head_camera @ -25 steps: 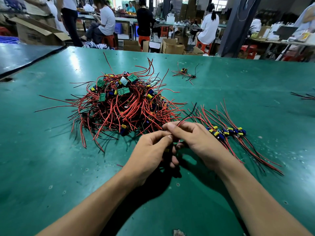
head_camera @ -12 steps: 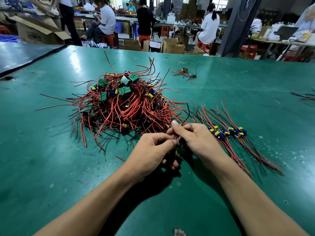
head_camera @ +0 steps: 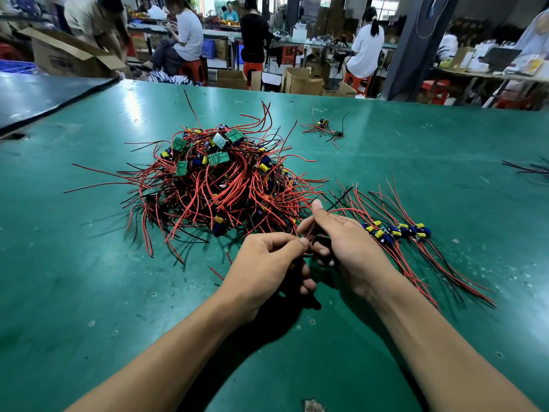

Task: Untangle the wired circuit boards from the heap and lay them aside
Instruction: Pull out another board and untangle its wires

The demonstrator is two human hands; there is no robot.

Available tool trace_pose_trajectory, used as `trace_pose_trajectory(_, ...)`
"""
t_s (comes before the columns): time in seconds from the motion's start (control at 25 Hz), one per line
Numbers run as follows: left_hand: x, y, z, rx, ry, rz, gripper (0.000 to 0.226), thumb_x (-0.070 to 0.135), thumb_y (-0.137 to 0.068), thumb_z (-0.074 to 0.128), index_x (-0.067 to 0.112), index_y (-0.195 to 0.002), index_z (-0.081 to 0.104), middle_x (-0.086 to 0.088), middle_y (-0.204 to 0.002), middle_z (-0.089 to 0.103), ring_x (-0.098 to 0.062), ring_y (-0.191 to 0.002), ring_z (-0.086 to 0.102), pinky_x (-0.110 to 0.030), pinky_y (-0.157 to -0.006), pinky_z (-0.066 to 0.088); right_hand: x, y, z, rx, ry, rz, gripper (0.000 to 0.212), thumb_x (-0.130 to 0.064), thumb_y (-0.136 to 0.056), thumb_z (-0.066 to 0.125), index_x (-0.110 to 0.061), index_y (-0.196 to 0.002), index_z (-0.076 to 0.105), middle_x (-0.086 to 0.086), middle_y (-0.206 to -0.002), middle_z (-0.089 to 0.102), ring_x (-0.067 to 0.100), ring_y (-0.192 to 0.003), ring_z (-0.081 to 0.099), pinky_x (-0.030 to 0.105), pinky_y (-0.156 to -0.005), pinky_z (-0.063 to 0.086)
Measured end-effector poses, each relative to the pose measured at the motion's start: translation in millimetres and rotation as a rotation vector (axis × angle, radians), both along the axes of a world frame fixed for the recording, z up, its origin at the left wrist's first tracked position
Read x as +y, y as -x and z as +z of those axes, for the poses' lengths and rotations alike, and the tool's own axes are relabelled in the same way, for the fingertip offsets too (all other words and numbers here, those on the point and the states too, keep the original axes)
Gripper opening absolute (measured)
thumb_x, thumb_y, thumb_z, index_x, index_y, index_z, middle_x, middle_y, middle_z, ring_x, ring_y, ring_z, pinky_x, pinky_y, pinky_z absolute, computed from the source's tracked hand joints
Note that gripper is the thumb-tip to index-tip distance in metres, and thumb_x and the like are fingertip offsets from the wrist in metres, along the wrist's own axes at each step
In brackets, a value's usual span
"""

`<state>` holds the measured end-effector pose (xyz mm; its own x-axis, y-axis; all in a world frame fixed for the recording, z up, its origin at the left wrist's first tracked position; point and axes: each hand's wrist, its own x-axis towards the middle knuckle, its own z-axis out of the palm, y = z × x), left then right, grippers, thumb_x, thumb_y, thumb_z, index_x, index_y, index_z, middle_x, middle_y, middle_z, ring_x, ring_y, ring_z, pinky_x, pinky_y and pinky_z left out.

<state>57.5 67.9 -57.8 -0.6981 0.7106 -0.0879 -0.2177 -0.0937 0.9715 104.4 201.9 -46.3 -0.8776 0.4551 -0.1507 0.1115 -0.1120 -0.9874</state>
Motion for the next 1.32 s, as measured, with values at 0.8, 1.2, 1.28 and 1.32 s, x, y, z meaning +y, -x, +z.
trace_pose_trajectory(0.8, 0.0, 2.4, 3.9, -0.06, -0.083, 0.025, 0.019, 0.004, -0.091, 0.062, 0.005, -0.074, 0.07, -0.014, -0.063, 0.063, -0.021, -0.046, 0.059, -0.025, -0.046, 0.051, 5.1, 2.3, -3.7, 0.057, -0.101, -0.1, 0.041, -0.051, -0.092, 0.063, -0.017, -0.076, 0.078, -0.001, -0.049, 0.039, 0.008, -0.037, 0.03, 0.017, -0.04, 0.027)
trace_pose_trajectory(1.2, -1.2, 4.1, -1.5, 0.012, -0.032, -0.047, 0.013, 0.005, -0.091, 0.063, 0.003, -0.081, 0.07, -0.014, -0.064, 0.064, -0.024, -0.049, 0.059, -0.026, -0.049, 0.05, 22.8, 4.3, 6.9, 0.076, 0.497, -0.193, 0.056, -0.044, -0.1, 0.055, -0.01, -0.055, 0.059, -0.001, -0.056, 0.035, 0.002, -0.028, 0.022, 0.015, -0.026, 0.017)
trace_pose_trajectory(1.28, -2.4, 4.9, -2.9, 0.032, -0.02, -0.032, 0.014, 0.006, -0.091, 0.063, 0.002, -0.08, 0.07, -0.014, -0.063, 0.064, -0.024, -0.049, 0.059, -0.025, -0.049, 0.049, 20.7, 4.0, 6.8, 0.076, 0.549, -0.186, 0.053, -0.043, -0.1, 0.055, -0.01, -0.058, 0.057, 0.0, -0.06, 0.037, 0.002, -0.028, 0.023, 0.014, -0.025, 0.018)
trace_pose_trajectory(1.32, -3.1, 5.8, -3.6, 0.04, -0.014, -0.015, 0.014, 0.006, -0.091, 0.063, 0.002, -0.08, 0.07, -0.014, -0.063, 0.064, -0.024, -0.049, 0.06, -0.025, -0.05, 0.049, 18.4, 3.5, 6.1, 0.081, 0.538, -0.179, 0.05, -0.045, -0.099, 0.054, -0.01, -0.064, 0.058, -0.001, -0.061, 0.037, 0.002, -0.029, 0.024, 0.014, -0.026, 0.018)
